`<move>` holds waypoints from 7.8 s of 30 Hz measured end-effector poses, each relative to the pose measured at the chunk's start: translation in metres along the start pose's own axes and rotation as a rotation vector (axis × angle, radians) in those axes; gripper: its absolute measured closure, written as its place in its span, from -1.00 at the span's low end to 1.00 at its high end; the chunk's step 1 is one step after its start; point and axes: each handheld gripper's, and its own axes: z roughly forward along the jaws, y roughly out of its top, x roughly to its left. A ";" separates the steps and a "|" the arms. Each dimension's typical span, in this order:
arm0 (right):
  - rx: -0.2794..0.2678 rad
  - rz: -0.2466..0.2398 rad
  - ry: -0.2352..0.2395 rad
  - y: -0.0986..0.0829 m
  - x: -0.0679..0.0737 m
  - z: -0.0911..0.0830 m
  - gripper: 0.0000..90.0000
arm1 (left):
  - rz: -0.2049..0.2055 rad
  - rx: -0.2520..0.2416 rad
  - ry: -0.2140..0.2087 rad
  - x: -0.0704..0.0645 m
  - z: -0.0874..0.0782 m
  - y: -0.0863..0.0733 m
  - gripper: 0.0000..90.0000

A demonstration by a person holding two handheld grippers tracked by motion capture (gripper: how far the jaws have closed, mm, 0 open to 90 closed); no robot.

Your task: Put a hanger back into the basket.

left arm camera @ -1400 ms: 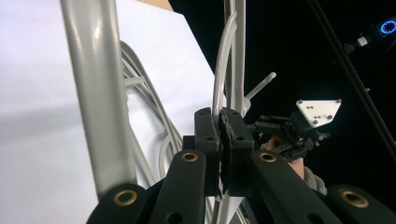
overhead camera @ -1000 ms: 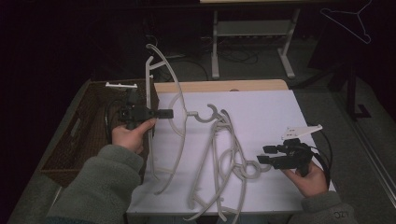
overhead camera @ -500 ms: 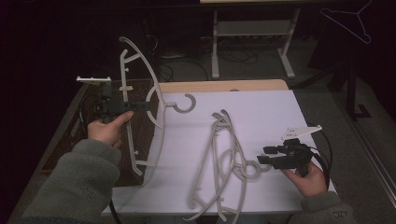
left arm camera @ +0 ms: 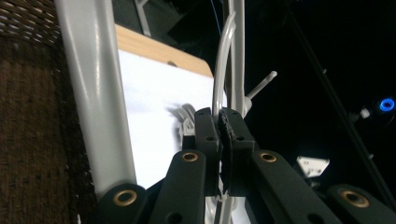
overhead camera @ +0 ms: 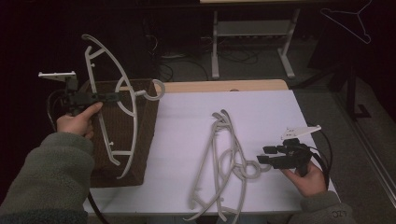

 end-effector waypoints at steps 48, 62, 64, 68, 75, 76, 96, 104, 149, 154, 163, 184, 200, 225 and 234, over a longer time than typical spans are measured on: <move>-0.007 -0.014 0.009 0.003 0.004 0.003 0.05 | -0.124 0.143 0.344 0.113 0.016 -0.009 0.73; 0.002 -0.011 0.006 0.003 0.004 0.004 0.04 | -0.024 0.141 0.338 0.094 0.009 -0.011 0.37; 0.002 -0.011 0.006 0.003 0.004 0.004 0.04 | -0.009 0.140 0.322 0.089 0.007 -0.012 0.36; 0.001 -0.010 0.003 0.003 0.004 0.004 0.04 | 0.017 0.134 0.298 0.083 0.003 -0.015 0.37; 0.013 -0.010 -0.001 0.003 0.004 0.006 0.03 | 0.068 0.127 0.250 0.068 -0.002 -0.022 0.35; 0.014 -0.010 -0.002 0.003 0.004 0.006 0.03 | 0.075 0.124 0.241 0.065 -0.002 -0.023 0.35; 0.027 0.003 -0.016 0.001 0.003 0.007 0.02 | 0.237 0.182 0.123 0.013 0.029 -0.056 0.34; 0.021 0.006 -0.016 0.001 0.003 0.005 0.02 | 0.270 0.203 0.092 -0.003 0.039 -0.062 0.33; 0.080 0.057 -0.047 -0.012 0.002 0.005 -0.01 | 0.430 0.366 -0.019 -0.075 0.124 -0.120 0.04; 0.135 0.106 -0.054 -0.016 0.000 0.014 0.18 | 0.440 0.387 -0.019 -0.077 0.136 -0.126 0.04; 0.214 0.205 -0.032 -0.021 -0.005 0.036 0.29 | 0.442 0.423 -0.037 -0.079 0.154 -0.135 0.03; 0.258 0.207 -0.123 -0.010 0.002 0.045 0.72 | 0.426 0.475 -0.043 -0.073 0.185 -0.152 0.03; 0.208 0.139 -0.092 0.006 0.005 0.026 0.76 | 0.442 0.606 -0.053 -0.070 0.246 -0.185 0.04; 0.185 0.097 -0.060 0.023 0.010 0.013 0.80 | 0.297 0.689 -0.001 -0.040 0.279 -0.203 0.26; 0.178 0.101 -0.057 0.024 0.010 0.011 0.81 | 0.256 0.708 -0.010 -0.036 0.286 -0.205 0.41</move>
